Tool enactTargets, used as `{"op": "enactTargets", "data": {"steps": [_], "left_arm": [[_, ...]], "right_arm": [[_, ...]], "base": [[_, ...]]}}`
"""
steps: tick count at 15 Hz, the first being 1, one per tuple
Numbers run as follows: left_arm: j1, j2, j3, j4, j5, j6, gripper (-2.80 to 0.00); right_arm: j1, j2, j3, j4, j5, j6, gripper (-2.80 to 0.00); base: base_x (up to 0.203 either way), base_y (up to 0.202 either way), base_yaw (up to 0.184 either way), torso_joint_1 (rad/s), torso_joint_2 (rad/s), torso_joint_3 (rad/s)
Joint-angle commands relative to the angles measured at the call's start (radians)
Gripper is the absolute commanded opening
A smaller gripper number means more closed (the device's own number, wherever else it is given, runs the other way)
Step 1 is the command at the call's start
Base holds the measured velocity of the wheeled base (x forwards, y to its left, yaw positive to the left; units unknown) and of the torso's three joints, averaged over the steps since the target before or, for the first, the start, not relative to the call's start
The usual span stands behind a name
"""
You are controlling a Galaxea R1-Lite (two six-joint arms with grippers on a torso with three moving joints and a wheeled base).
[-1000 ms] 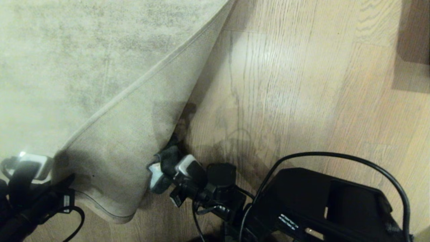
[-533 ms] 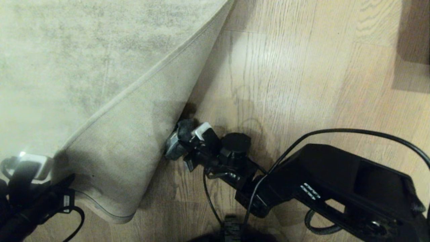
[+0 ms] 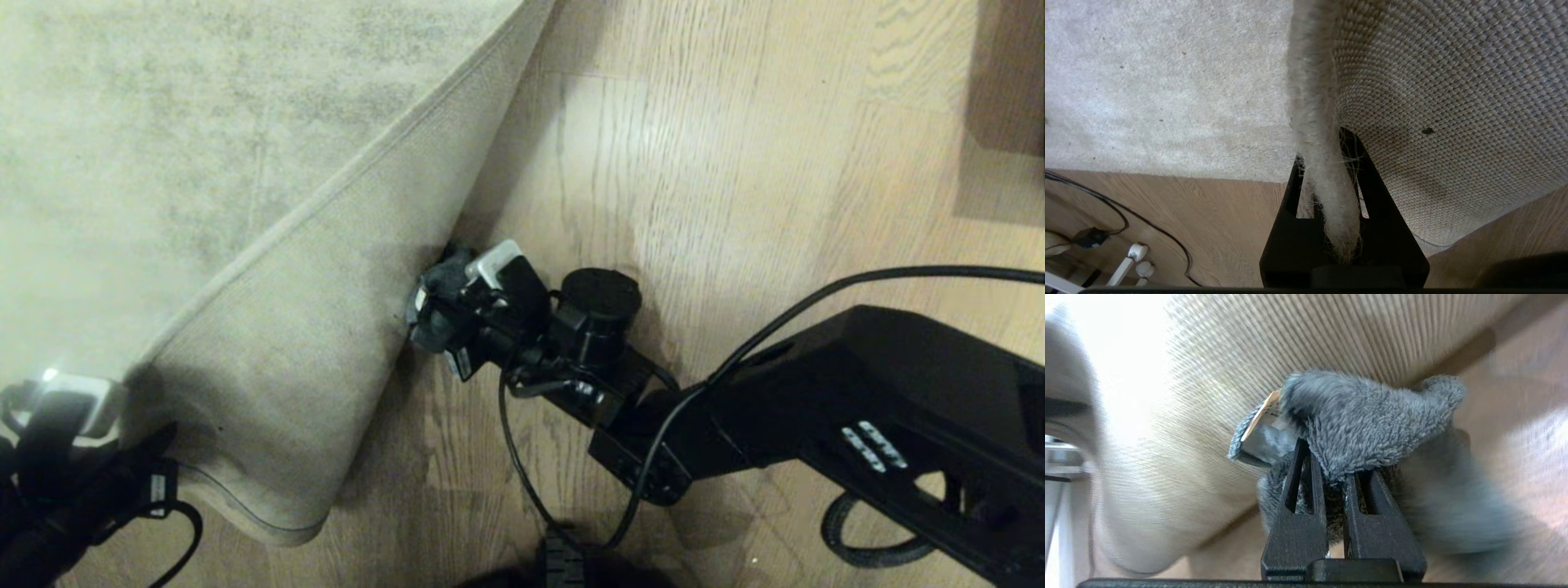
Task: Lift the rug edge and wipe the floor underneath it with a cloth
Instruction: Wipe the floor under the carpet with a rag
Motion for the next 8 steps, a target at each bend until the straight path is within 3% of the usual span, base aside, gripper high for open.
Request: {"op": "enactTargets", "data": {"steps": [1,8], "left_arm": [[-0.001,-0.001,0.0,-0.008,-0.002,0.002,-2.8],[0.004,-0.008,0.0,-0.008,-0.002,0.001,-2.8]], "right_arm": [[0.035,-0.073,0.072,-0.007,0.004,-0.002,-2.8],[0.199,-0.125,0.427,-0.083,0.004,-0.001,-2.8]], "base": [[0.0,0.0,0.0,0.0,0.0,0.0],[0.0,0.0,0.0,0.0,0.0,0.0]]}}
